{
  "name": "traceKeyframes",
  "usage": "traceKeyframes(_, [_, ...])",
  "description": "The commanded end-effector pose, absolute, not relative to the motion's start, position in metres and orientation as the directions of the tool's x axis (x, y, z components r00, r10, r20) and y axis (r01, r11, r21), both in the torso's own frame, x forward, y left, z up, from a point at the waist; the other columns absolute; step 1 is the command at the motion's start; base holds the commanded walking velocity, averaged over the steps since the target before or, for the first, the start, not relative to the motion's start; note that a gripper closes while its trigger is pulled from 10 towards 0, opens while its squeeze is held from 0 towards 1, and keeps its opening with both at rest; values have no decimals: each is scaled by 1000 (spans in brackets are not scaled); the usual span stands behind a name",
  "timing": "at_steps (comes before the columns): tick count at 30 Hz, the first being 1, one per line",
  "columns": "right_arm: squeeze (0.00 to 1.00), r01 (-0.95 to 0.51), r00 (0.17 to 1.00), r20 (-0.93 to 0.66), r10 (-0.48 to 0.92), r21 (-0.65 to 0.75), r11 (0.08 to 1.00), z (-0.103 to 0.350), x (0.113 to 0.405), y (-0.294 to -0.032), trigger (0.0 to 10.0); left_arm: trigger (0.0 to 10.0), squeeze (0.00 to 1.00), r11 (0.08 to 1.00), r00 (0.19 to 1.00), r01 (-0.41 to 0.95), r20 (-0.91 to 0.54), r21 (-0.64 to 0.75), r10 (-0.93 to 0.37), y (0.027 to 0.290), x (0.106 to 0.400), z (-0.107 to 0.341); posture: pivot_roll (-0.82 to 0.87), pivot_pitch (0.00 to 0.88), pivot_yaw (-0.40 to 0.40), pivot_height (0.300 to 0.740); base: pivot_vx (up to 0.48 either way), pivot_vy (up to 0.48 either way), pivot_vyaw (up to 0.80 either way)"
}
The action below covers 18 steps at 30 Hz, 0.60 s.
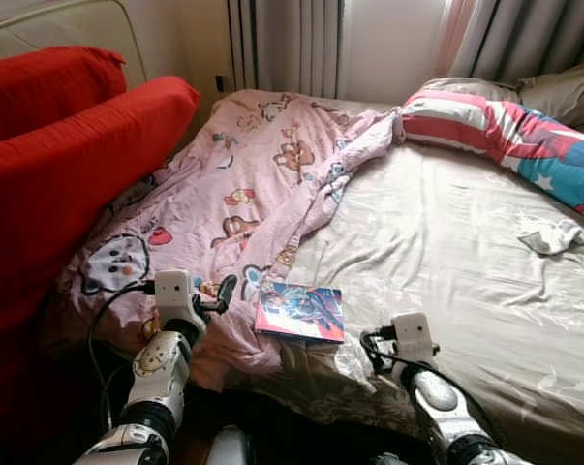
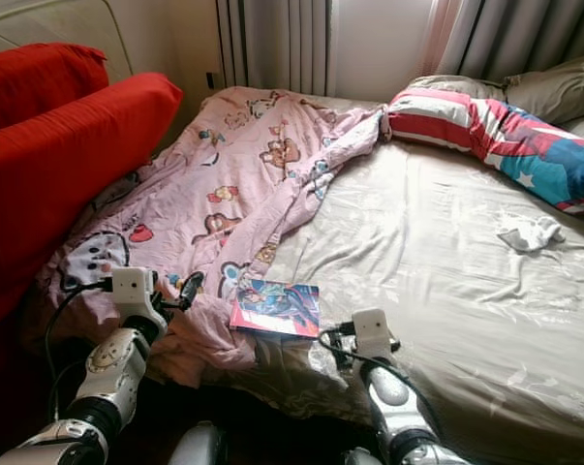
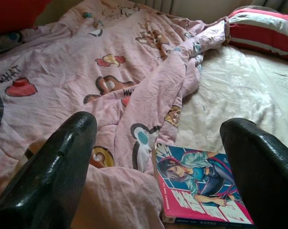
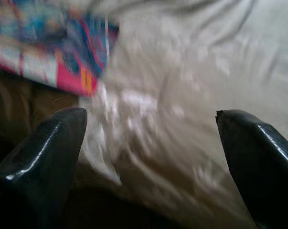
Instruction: Clean up the room
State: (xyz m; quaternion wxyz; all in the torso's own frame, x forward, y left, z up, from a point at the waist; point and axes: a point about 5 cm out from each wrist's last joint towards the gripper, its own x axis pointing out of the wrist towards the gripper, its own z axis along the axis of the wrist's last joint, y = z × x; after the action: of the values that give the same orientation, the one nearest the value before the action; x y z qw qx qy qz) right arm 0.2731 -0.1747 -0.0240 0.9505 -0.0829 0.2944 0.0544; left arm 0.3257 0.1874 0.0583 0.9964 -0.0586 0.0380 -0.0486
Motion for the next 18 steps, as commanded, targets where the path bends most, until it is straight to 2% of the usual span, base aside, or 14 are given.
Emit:
traceKeyframes(1, [0,-155,786,-616,47,-124,980,-33,263,-176,10000,10000,0,989,991,94,-89,-111,-104,187,327,58,42,2,4,645,0,0,0])
traceKeyframes(5, [0,6,799,-601,-1,5,1000,-30,266,-188,10000,10000,0,989,990,96,-92,-111,-107,187,328,58,38,15,7,645,0,0,0])
traceKeyframes(16, [0,-35,833,-552,31,4,999,-14,284,-188,10000,10000,0,989,990,105,-87,-102,-114,185,332,63,10,83,20,645,0,0,0])
traceKeyframes(17, [0,-81,874,-480,72,1,997,2,302,-169,10000,10000,0,989,990,104,-82,-103,-113,184,333,64,7,92,20,645,0,0,0])
traceKeyframes(18, [0,-81,874,-480,72,1,997,2,302,-169,10000,10000,0,989,990,104,-82,-103,-113,184,333,64,7,92,20,645,0,0,0])
